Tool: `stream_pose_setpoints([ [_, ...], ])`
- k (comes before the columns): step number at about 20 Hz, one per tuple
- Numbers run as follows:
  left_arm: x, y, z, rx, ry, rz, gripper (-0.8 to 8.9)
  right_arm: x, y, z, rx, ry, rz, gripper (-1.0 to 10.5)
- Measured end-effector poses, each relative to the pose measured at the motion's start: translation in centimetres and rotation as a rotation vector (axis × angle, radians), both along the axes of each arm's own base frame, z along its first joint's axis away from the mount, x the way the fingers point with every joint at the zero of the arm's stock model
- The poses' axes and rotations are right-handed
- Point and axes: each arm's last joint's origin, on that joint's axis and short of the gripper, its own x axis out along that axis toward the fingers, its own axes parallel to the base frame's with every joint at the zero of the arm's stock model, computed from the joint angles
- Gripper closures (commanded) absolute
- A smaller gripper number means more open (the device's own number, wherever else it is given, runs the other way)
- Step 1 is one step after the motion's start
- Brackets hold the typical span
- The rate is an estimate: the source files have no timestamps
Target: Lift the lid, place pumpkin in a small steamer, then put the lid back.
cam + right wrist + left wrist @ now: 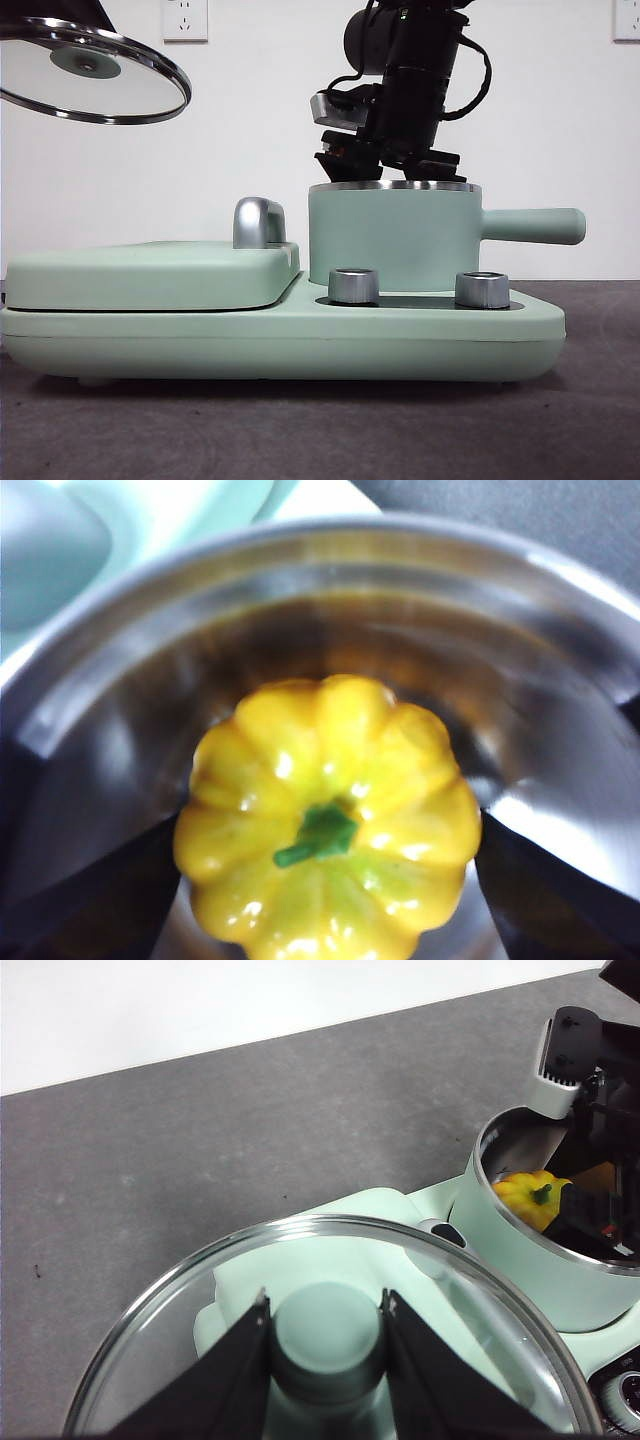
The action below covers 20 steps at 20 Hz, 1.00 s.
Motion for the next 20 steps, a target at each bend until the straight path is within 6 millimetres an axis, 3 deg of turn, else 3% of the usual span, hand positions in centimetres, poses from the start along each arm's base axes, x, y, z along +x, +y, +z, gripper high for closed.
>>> stream_pose_setpoints([
  [4,0.1,0.0,0.0,-0.001,-0.003,0.0,7.98,0.0,0.0,-0.1,0.0,0.001,0.0,4.6],
  [8,0.1,0.0,0.0,-0.001,-0.003,0.0,7.98,0.1,0.1,-0.2,0.0,0.001,0.0,4.5],
  [11,0.1,0.0,0.0,-0.001,-0.003,0.0,7.98,0.2,0.1,0.8,0.0,0.001,0.0,4.6],
  [16,0.1,0.0,0.0,-0.001,-0.003,0.0,7.98,-0.9,-0.5,4.8,0.034,-0.045,-0.013,4.8],
  [20,0.1,0.0,0.0,-0.001,-0.002,0.0,7.98,-3.7,-2.1,10.1,0.128,-0.188,-0.03,5.5],
])
